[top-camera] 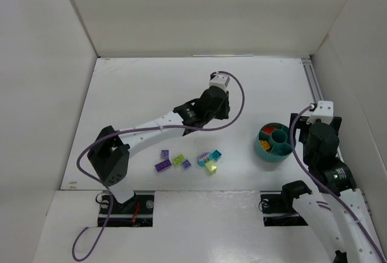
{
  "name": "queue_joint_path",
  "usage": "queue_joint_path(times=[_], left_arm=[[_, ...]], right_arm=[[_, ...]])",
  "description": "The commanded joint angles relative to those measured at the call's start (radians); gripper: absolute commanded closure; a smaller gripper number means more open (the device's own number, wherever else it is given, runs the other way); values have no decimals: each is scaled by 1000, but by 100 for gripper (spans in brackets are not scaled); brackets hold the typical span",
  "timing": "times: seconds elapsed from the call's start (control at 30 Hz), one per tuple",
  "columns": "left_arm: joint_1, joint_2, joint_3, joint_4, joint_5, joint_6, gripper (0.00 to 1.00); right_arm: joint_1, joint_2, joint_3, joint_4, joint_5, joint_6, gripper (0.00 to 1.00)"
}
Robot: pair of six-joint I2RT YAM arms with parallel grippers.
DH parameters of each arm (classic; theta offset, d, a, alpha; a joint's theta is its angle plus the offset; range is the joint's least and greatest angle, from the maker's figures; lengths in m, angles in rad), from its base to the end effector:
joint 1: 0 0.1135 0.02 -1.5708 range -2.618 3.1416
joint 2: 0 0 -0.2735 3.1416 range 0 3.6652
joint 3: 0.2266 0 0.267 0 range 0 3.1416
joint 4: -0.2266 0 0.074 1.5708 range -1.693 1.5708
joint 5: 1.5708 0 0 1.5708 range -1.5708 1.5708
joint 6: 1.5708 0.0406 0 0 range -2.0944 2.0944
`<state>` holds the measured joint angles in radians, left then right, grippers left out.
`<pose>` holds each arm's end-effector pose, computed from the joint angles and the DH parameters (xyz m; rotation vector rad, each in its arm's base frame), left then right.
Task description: Sort the legos into containers by color
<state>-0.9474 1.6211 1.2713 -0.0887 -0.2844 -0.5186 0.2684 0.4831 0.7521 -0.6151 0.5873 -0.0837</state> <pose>0.2434 -0.3189 0.3059 0.2531 2.0359 -0.6515 0.1160 0.0086 0.3310 0.0625 1.8787 -0.4345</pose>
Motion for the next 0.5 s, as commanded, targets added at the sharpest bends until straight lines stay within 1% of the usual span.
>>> queue_joint_path(times=[0.0, 0.07, 0.1, 0.17, 0.33, 0.37, 0.47], left_arm=[[-8, 78, 109, 202, 274, 238, 99], [-17, 156, 176, 202, 347, 279, 99], [-27, 183, 241, 202, 378, 311, 99], [-51, 251, 339, 193, 431, 330, 99], [-63, 364, 485, 159, 516, 364, 96], [-63, 382, 511, 149, 554, 373, 95], [-82, 459, 600, 112, 597, 385, 95]], right_arm=[[-5, -52, 33, -21, 83, 54, 0], [-5, -72, 33, -21, 95, 55, 0], [-5, -81, 24, -21, 95, 55, 0], [-5, -104, 24, -21, 105, 64, 0], [-5, -124, 15, -21, 105, 64, 0], [-5, -124, 15, -21, 105, 64, 0], [-5, -113, 15, -21, 105, 64, 0]])
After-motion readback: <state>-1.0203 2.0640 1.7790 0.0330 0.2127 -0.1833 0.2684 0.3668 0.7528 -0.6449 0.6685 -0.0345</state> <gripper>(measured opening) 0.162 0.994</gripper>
